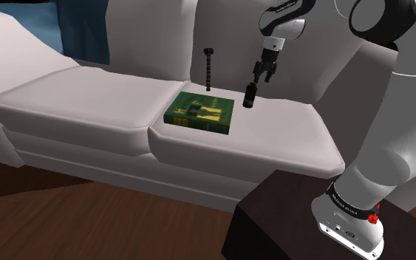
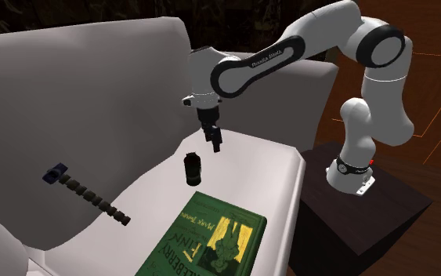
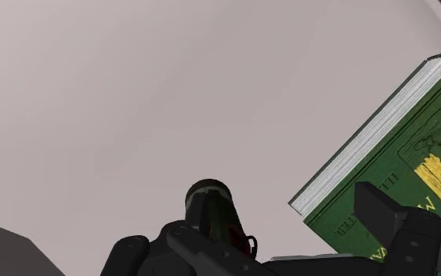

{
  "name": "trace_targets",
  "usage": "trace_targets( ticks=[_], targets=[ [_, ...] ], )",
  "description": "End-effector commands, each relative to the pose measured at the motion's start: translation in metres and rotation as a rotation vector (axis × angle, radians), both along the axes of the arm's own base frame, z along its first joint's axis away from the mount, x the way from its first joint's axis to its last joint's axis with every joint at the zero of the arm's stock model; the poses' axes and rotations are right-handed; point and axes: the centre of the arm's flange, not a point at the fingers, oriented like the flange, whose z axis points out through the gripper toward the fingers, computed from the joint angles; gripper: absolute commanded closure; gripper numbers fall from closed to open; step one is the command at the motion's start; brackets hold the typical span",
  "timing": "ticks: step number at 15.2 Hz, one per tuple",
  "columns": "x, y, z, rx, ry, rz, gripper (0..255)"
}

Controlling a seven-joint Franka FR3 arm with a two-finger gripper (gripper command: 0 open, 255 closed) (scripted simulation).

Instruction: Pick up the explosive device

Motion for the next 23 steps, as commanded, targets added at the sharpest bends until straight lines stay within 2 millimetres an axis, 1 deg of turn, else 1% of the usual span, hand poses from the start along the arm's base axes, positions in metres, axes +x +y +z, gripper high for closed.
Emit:
trace_targets(
  ticks=[1, 4, 5, 12, 14, 15, 23],
  targets=[
    [0.019, -0.015, -0.007, 0.008, -0.004, -0.003, 0],
    [0.046, -0.04, -0.024, 0.019, -0.011, -0.01, 0],
    [0.051, -0.044, -0.027, 0.021, -0.012, -0.011, 0],
    [0.051, -0.044, -0.064, 0.021, -0.012, -0.011, 0],
    [0.051, -0.044, -0.067, 0.021, -0.012, -0.011, 0],
    [0.051, -0.044, -0.067, 0.021, -0.012, -0.011, 255],
    [0.052, -0.045, -0.065, 0.021, -0.012, -0.011, 255]
  ],
)
